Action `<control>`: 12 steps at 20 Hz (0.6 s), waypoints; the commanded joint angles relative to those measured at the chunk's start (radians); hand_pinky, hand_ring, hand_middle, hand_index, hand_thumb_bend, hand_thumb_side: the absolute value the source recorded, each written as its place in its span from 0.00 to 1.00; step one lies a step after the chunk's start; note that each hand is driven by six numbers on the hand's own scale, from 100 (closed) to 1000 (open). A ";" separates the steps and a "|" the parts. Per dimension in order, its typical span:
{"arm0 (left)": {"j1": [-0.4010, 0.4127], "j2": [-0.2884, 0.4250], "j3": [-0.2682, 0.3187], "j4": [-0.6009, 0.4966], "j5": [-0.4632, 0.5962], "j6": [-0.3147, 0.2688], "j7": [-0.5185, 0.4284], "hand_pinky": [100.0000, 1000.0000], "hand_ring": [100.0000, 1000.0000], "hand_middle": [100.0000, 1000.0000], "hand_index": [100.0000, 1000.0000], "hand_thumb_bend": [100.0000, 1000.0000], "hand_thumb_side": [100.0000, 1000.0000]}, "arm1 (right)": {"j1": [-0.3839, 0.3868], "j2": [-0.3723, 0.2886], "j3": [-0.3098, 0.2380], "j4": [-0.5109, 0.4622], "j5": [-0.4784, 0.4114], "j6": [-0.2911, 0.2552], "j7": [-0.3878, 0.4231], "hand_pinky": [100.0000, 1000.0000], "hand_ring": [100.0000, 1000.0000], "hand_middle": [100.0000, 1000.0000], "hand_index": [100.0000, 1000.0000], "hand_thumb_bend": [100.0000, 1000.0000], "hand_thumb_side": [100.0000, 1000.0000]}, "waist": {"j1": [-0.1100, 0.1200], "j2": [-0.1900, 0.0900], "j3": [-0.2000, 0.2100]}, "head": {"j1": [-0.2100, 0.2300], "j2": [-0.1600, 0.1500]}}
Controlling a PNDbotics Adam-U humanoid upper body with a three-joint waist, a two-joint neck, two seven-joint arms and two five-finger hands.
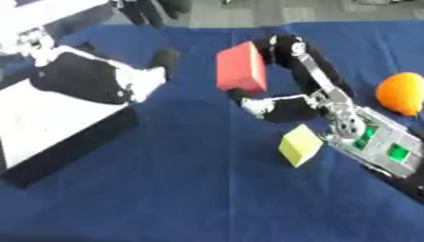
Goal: Pick up the objects with one hand, pass them to the other hand, and then place them into the box on the other side of the table.
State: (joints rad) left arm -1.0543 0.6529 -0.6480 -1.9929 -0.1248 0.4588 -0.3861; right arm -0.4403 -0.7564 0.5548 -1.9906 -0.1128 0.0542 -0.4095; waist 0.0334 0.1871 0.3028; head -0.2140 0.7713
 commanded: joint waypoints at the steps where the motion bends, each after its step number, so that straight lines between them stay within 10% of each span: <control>1: -0.023 -0.015 -0.003 -0.007 -0.028 0.013 -0.019 0.79 0.75 0.75 0.85 0.00 0.28 | -0.020 -0.004 0.001 -0.009 0.021 -0.006 0.013 0.64 0.53 0.43 0.62 0.21 0.00 | 0.009 -0.013 0.002 | 0.003 -0.001; 12: -0.046 -0.076 -0.037 -0.007 -0.118 0.031 -0.105 0.81 0.77 0.77 0.85 0.00 0.41 | -0.049 0.017 0.011 -0.009 0.056 0.007 0.024 0.63 0.52 0.42 0.62 0.21 0.00 | 0.014 0.000 0.003 | 0.008 -0.001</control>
State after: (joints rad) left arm -1.0779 0.5722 -0.6900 -1.9929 -0.2305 0.4881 -0.4803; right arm -0.4740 -0.7335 0.5708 -1.9906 -0.0666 0.0610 -0.3847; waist 0.0342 0.1883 0.3038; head -0.2078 0.7713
